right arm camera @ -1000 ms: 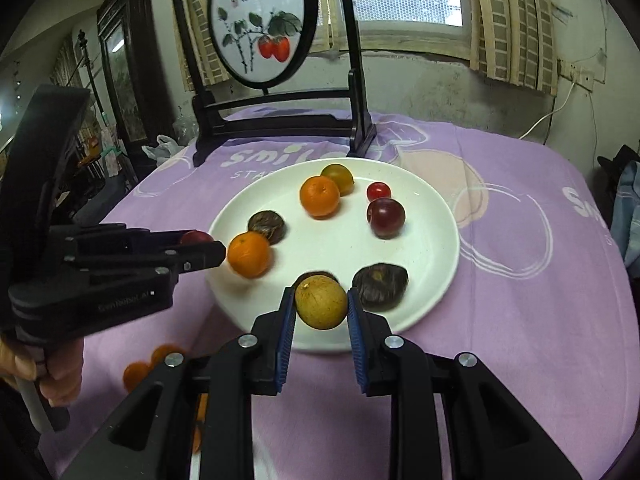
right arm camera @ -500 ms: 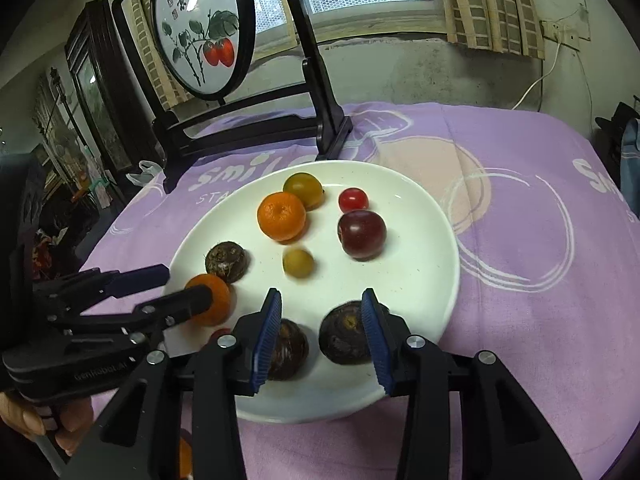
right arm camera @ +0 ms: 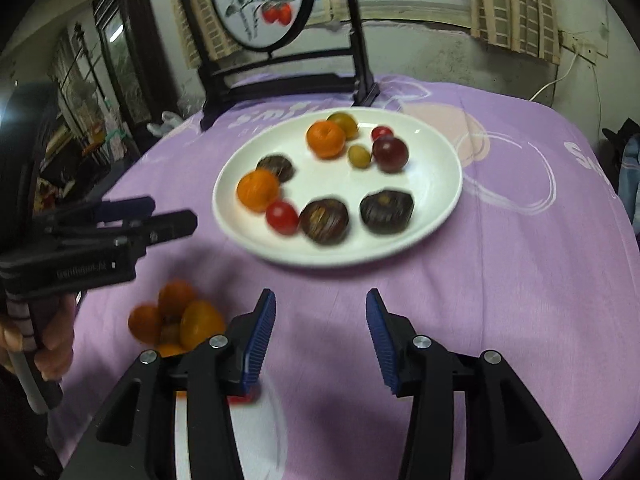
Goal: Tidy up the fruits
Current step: 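Carry the tomato and yellow fruit to the plate and open both tools, then grasp a red tomato with the right tool while the left tool grasps a mandarin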
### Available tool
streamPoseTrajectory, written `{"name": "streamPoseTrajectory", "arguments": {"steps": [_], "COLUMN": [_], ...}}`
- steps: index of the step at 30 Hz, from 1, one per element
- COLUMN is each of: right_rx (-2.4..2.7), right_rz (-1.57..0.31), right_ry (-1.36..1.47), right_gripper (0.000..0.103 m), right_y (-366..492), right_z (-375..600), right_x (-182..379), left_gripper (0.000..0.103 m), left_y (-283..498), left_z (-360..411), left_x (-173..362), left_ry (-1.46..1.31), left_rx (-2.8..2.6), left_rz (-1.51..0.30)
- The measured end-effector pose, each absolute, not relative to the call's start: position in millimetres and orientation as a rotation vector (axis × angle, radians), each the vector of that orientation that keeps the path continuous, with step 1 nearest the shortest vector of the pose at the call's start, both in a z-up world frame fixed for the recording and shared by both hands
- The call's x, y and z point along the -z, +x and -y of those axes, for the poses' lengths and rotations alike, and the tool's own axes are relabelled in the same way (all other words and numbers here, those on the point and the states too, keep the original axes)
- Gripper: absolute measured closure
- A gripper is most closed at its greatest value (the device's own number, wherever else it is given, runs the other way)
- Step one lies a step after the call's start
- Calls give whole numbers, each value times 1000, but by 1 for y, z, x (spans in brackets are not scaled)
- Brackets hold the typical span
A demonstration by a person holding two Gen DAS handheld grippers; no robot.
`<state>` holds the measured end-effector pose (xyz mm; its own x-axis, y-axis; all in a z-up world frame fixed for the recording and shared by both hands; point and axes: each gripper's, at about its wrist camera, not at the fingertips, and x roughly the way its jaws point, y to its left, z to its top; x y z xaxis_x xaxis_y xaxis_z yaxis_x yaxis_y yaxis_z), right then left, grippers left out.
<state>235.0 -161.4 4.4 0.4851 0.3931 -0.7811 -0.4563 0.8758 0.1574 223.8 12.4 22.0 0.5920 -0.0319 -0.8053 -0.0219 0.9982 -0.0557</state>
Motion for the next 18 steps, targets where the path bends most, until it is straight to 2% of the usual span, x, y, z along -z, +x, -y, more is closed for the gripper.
{"name": "streamPoseTrajectory", "arguments": {"steps": [10, 18], "right_rx": [-577, -538], "right_rz": [-1025, -1007], "right_ry": [-237, -259], "right_gripper": [55, 54], "right_y": [157, 154], "right_z": [134, 117], "right_x": [26, 32], "left_gripper": [27, 27], "left_y": [175, 167], "left_z": [-35, -56], "left_x": [-2, 5], "left_ry": [-46, -87], "left_rx": [-56, -54], "left_rz": [-900, -874]}}
